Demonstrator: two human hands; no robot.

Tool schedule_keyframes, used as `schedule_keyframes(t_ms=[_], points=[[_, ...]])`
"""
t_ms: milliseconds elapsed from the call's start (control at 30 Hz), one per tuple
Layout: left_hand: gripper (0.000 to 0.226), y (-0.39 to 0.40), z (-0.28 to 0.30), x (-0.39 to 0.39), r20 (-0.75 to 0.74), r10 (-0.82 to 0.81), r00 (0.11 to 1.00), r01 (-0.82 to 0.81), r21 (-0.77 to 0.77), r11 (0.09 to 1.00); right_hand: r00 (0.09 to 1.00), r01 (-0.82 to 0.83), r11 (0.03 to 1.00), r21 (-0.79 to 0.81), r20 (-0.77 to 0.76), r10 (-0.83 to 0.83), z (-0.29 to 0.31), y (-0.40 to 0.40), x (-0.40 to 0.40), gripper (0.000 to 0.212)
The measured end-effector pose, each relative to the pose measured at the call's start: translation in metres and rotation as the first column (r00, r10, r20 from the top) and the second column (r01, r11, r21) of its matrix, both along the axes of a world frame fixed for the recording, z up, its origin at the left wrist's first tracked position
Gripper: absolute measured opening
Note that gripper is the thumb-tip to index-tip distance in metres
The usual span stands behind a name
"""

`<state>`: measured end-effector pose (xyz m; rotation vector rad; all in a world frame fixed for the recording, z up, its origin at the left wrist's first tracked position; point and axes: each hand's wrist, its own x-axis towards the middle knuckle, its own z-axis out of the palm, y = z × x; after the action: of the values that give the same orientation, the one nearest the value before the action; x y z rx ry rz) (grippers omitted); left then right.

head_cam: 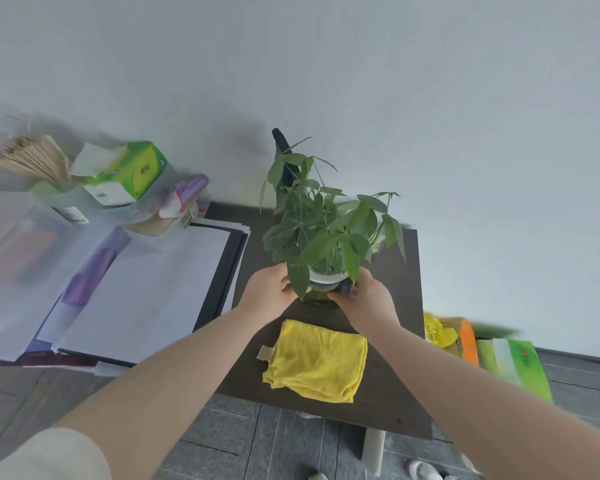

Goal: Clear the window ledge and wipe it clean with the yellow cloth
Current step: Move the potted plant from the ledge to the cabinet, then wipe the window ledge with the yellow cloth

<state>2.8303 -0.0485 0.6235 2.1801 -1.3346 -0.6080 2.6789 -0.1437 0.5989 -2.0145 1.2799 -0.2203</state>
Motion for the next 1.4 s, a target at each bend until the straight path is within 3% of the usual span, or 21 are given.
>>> schedule_keyframes(t_ms=[333, 533, 667, 833, 967, 1033, 1233, 1300, 1400], points=[[0.019, 0.004, -0.012, -0.001, -0.028, 0.017, 0.999, -0.017, 0.022, 1.000, 0.993, -0.039, 0.999, -0.025, -0.110, 0.036, -0.003, 0.001, -0.002, 0.038], [0.044, 0.010, -0.036, 0.008, -0.018, -0.064, 0.998, 0.067, 0.328, 0.942, 0.919, -0.129, 0.989, 0.065, -0.367, 0.144, -0.008, 0.004, -0.008, 0.037], [0.046, 0.018, -0.050, 0.013, 0.019, -0.176, 0.984, 0.150, 0.434, 0.888, 0.844, -0.194, 0.973, 0.125, -0.485, 0.231, -0.015, 0.006, -0.015, 0.043], [0.048, 0.017, -0.059, 0.014, 0.035, -0.253, 0.967, 0.213, 0.438, 0.873, 0.822, -0.231, 0.968, 0.100, -0.511, 0.250, -0.025, 0.009, -0.018, 0.044], [0.062, 0.015, -0.066, 0.010, 0.031, -0.311, 0.950, 0.269, 0.425, 0.864, 0.793, -0.252, 0.959, 0.128, -0.540, 0.281, -0.033, 0.011, -0.020, 0.062], [0.066, 0.014, -0.070, 0.008, 0.037, -0.331, 0.943, 0.284, 0.432, 0.856, 0.767, -0.276, 0.952, 0.131, -0.567, 0.300, -0.036, 0.013, -0.021, 0.059], [0.019, 0.014, -0.064, 0.001, 0.177, -0.360, 0.916, 0.250, 0.449, 0.858, 0.772, -0.299, 0.947, 0.118, -0.553, 0.313, -0.041, 0.021, -0.028, 0.019], [0.009, 0.015, -0.056, -0.004, 0.129, -0.368, 0.921, 0.275, 0.453, 0.848, 0.809, -0.261, 0.955, 0.140, -0.507, 0.296, -0.038, 0.023, -0.032, 0.016], [0.014, 0.014, -0.040, -0.015, 0.086, -0.386, 0.918, 0.304, 0.471, 0.828, 0.875, -0.226, 0.962, 0.156, -0.402, 0.271, -0.028, 0.025, -0.043, 0.020]])
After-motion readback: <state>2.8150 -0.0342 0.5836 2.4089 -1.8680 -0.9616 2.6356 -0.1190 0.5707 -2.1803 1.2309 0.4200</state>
